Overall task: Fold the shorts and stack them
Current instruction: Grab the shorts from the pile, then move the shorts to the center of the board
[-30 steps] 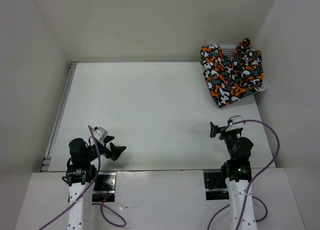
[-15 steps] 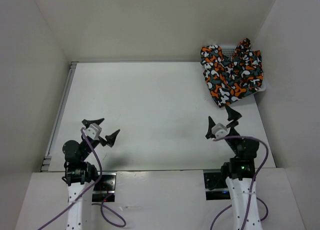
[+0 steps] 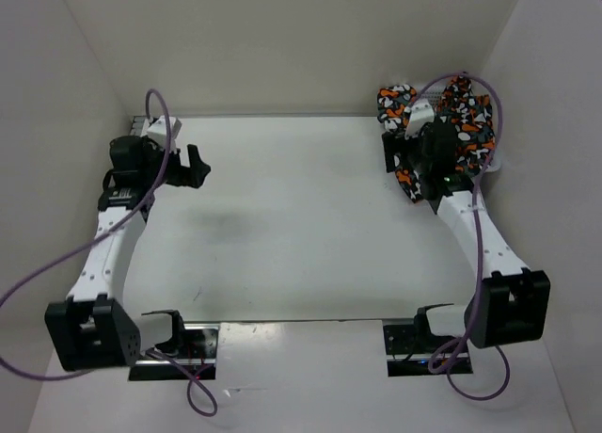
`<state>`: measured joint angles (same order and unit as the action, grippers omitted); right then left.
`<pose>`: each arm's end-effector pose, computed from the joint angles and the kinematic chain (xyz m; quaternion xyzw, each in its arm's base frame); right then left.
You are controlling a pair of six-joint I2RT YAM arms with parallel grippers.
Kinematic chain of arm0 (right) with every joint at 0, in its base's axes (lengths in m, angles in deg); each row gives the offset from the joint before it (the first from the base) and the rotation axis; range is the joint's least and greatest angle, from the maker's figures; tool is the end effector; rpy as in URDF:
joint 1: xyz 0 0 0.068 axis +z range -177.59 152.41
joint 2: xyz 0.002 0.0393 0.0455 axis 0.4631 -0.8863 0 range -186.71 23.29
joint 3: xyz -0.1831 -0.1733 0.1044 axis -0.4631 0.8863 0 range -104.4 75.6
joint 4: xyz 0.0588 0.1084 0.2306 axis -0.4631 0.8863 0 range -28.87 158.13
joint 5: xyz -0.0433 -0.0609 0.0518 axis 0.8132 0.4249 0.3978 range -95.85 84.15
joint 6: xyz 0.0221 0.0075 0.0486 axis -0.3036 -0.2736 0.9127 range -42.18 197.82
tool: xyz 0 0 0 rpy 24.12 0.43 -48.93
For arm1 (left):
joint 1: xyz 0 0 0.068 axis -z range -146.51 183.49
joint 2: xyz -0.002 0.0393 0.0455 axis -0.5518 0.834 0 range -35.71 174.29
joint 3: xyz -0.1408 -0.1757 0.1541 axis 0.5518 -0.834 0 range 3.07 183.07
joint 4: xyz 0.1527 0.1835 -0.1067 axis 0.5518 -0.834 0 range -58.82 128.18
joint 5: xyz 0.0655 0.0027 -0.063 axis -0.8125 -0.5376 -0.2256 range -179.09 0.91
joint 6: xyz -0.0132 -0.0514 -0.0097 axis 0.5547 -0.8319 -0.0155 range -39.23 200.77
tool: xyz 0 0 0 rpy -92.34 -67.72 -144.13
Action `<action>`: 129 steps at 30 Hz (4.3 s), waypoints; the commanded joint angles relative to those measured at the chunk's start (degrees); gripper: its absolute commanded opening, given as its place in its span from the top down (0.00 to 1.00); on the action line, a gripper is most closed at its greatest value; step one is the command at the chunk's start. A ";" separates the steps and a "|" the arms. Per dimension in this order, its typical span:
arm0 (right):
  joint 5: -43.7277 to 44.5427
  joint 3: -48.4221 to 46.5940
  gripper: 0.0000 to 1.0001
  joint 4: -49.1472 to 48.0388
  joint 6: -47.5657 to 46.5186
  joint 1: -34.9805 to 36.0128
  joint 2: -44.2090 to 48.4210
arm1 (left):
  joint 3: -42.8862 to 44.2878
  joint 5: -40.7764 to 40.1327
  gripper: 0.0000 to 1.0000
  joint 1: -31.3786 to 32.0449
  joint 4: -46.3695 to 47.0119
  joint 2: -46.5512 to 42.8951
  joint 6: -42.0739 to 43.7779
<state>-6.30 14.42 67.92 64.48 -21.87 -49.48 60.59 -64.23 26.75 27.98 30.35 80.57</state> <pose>0.2963 0.0300 0.3407 -0.1365 0.7994 -0.0357 0.5840 0.2647 0.0161 0.3435 0.0771 0.7999 -0.1423 0.5779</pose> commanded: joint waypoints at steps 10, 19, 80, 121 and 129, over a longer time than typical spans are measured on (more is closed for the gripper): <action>18.55 9.94 0.06 12.82 25.10 1.41 -0.88 | -4.78 -5.35 0.00 1.73 -8.00 3.02 0.21; 18.02 11.71 0.06 -1.51 34.69 -3.25 -10.80 | -3.47 -4.12 0.00 1.73 -9.14 5.91 0.21; 4.75 -18.68 1.00 -16.35 14.41 0.34 -0.96 | -1.62 -2.88 0.00 3.84 -3.33 4.51 0.21; -6.59 2.64 0.62 18.79 17.39 4.04 -6.34 | 2.59 -1.31 0.00 2.43 -12.84 18.55 0.21; -4.03 6.43 0.58 18.79 17.21 -3.78 -8.17 | 7.61 -6.84 0.00 6.13 -7.13 30.61 0.21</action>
<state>-12.57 20.82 87.37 82.66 -23.10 -58.49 65.09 -69.36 32.08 16.83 58.81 80.54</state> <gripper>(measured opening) 0.401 0.998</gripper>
